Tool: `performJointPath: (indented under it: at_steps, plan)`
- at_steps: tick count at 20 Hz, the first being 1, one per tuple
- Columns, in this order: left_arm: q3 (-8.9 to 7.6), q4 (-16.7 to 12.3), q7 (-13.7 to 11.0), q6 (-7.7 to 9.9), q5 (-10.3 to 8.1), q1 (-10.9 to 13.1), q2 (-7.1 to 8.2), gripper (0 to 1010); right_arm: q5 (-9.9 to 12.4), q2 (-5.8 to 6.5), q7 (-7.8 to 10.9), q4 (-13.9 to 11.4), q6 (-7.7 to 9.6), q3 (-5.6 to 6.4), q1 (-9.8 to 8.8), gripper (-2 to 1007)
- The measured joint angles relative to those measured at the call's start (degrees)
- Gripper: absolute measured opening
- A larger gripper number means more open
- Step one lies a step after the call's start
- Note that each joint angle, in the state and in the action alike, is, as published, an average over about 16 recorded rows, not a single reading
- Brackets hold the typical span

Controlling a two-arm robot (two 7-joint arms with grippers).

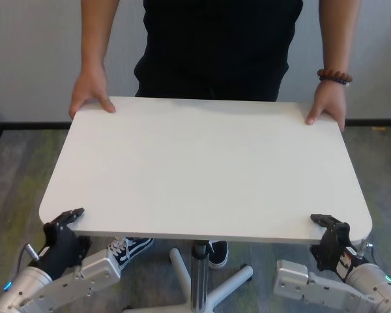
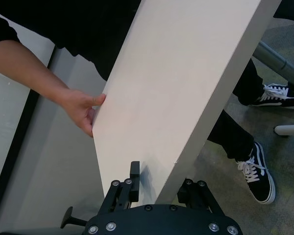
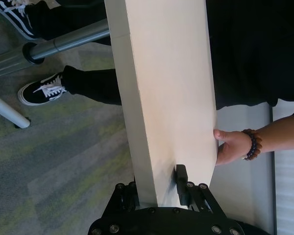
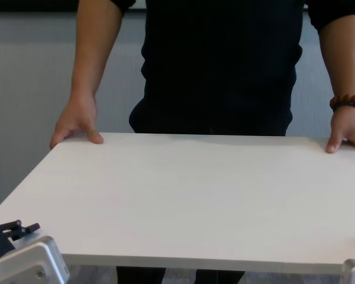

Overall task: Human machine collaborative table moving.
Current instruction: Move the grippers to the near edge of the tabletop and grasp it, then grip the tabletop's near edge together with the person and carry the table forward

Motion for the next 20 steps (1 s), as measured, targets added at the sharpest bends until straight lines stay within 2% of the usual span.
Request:
performJointPath:
  at_steps: [20]
  plan:
    - [-0.01,0.0,0.02,0.01,0.0,-0.01,0.0,416,0.0,-0.02,0.0,0.0,-0.06,0.01,0.02,362]
